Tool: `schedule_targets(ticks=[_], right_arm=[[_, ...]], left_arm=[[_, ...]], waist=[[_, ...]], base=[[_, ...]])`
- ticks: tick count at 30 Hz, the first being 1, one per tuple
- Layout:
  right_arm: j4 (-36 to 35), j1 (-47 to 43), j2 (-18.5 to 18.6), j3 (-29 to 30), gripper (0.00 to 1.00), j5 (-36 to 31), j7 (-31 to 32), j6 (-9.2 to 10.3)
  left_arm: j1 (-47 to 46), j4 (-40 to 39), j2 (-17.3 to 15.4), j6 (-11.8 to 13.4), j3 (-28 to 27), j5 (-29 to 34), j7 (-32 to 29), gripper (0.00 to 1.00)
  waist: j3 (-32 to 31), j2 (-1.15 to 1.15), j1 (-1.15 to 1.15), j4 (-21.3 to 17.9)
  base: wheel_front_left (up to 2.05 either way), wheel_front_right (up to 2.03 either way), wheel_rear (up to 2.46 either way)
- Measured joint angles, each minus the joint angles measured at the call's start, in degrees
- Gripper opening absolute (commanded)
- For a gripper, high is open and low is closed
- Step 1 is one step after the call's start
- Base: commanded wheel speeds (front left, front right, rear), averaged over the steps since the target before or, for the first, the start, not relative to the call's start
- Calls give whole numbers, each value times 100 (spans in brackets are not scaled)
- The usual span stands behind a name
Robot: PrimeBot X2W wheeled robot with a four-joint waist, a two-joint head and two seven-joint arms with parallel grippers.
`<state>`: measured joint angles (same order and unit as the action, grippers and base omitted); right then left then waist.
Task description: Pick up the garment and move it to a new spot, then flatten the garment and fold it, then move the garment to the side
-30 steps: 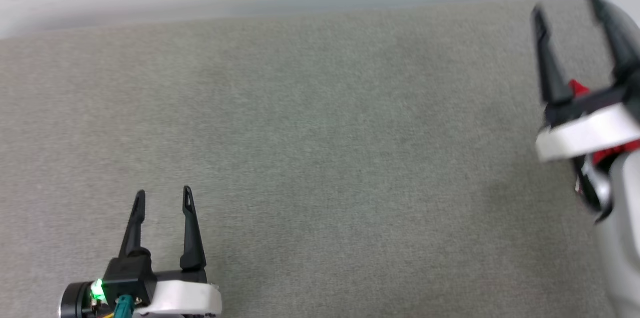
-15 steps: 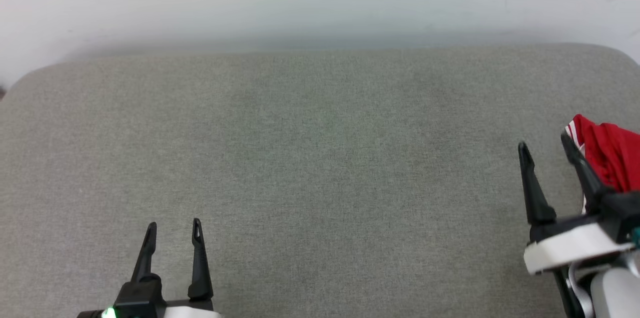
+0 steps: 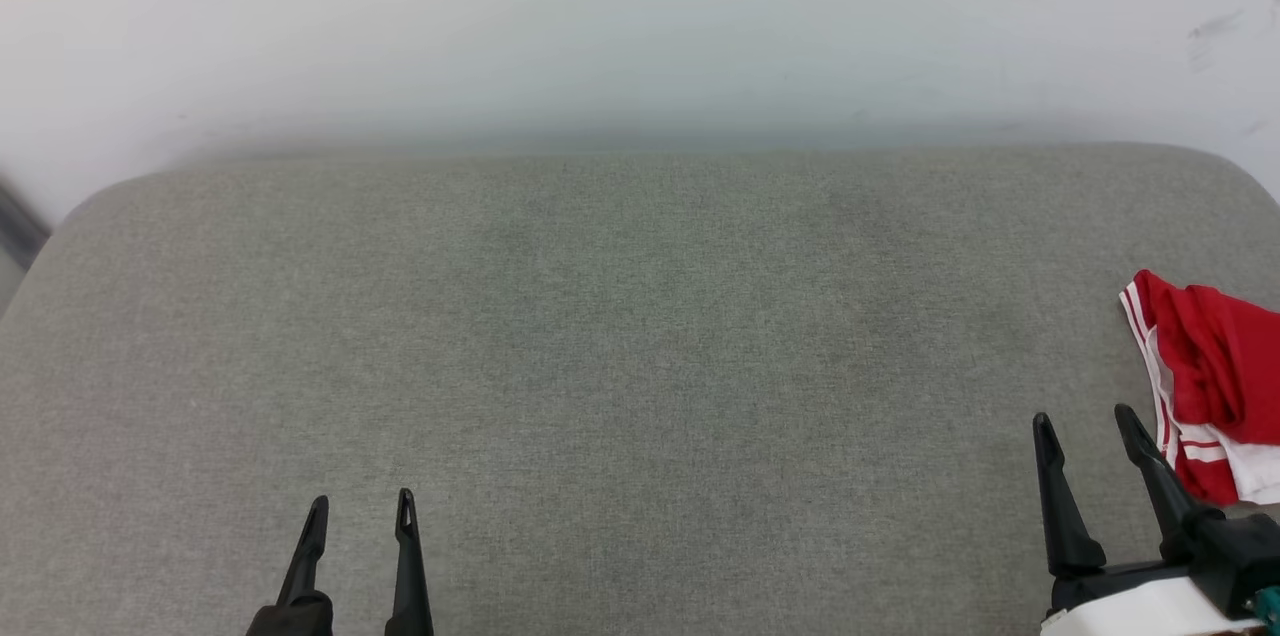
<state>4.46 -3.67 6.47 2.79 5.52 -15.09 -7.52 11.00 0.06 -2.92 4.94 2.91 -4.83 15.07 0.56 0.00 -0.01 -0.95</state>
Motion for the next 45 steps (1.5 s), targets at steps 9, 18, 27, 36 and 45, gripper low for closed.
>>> schedule_targets(ticks=[9, 18, 27, 36, 45], right_arm=[[-85, -250, -93, 41, 100, -3, 1, 0], [212, -276, -126, 12, 0, 282, 86, -1], [311, -226, -134, 31, 0, 1332, 325, -1], [383, -88, -145, 52, 0, 2257, 543, -1], [467, 48, -164, 87, 0, 3110, 747, -1]], left_arm=[[53, 18, 0, -16, -59, -48, 0, 100], [57, 278, 1, -41, -37, -353, -70, 0], [-76, 415, -41, -178, -58, -1464, -256, 0], [-283, 577, -87, -310, -91, -2446, -438, 0], [-465, 698, -138, -446, -122, -3323, -601, 0]], waist=[[-78, 0, 0, 12], [-83, 0, 1, 16], [-79, 0, 1, 22], [-76, 0, 1, 28], [-73, 0, 1, 34]], base=[[0, 0, 0], [0, 0, 0], [0, 0, 0], [0, 0, 0], [0, 0, 0]])
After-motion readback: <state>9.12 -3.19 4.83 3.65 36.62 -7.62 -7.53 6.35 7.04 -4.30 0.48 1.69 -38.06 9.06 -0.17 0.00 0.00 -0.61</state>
